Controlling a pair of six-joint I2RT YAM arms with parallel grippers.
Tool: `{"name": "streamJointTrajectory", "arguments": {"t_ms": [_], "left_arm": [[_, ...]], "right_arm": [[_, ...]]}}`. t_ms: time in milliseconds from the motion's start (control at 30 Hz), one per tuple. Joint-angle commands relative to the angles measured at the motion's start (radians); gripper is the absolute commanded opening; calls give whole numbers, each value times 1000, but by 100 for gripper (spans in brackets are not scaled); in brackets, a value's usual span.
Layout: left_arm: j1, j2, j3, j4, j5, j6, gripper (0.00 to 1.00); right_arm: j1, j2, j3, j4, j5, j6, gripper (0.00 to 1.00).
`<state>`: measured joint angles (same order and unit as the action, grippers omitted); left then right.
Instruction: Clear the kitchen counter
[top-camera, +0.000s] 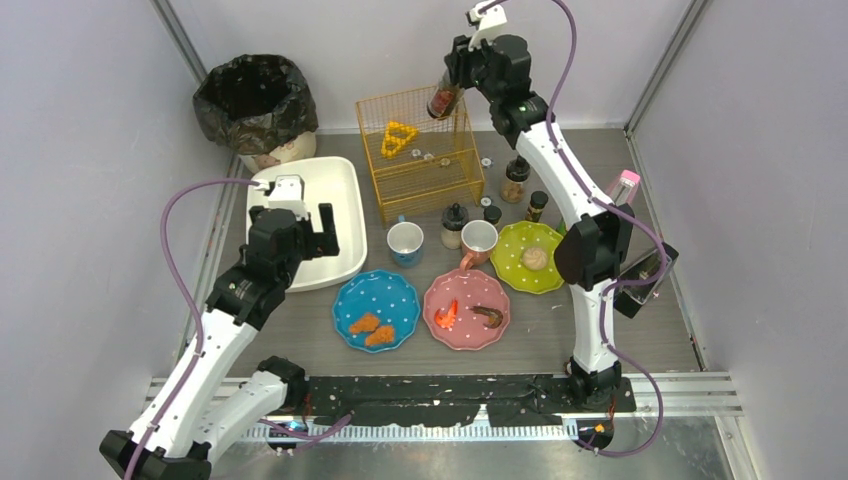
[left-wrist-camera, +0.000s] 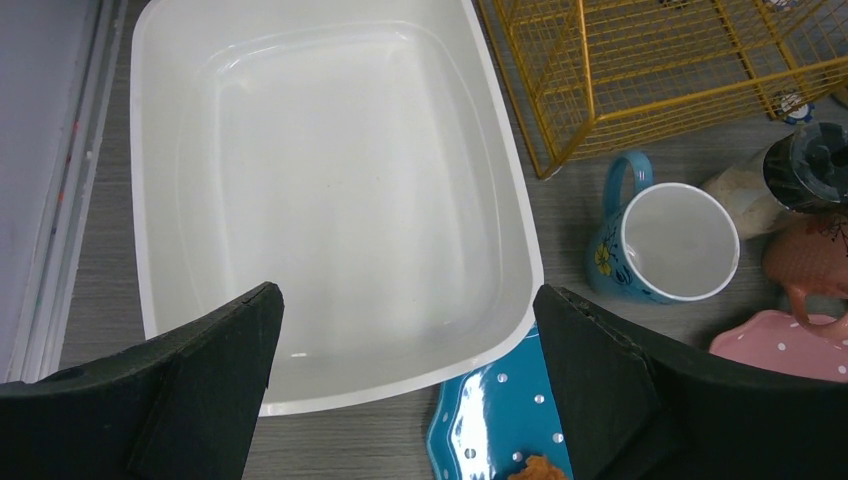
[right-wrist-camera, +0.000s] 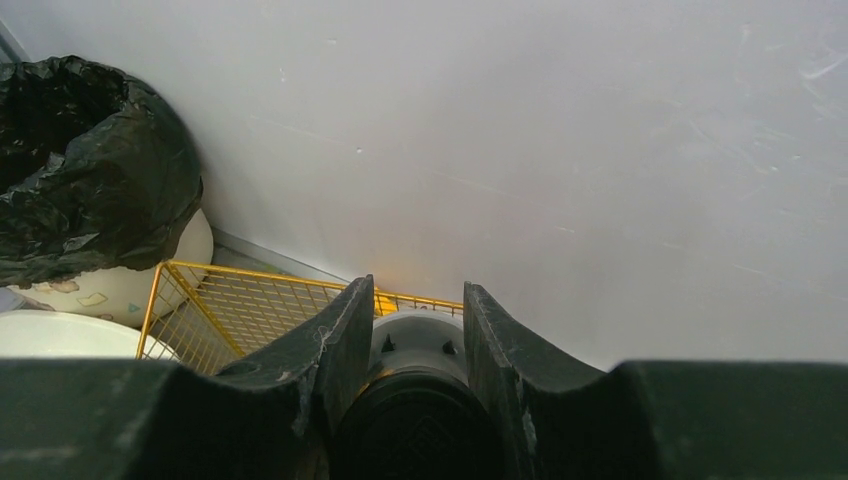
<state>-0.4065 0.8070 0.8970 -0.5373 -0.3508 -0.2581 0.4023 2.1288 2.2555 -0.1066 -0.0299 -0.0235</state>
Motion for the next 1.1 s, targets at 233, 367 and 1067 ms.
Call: {"name": "streamJointTrajectory", "arguments": {"t_ms": [233,367,1067], "left_arm": [[-2,12,45,-6,12,-25,100],[-2,15,43,-6,14,-31,99],[-2,39,28,-7,40,-63,99]], "right_arm": [[6,58,-109,356,50,-39,5],[7,99,-151,502,-5,-39,5],[13,264,-191,585,55,14,15]]}}
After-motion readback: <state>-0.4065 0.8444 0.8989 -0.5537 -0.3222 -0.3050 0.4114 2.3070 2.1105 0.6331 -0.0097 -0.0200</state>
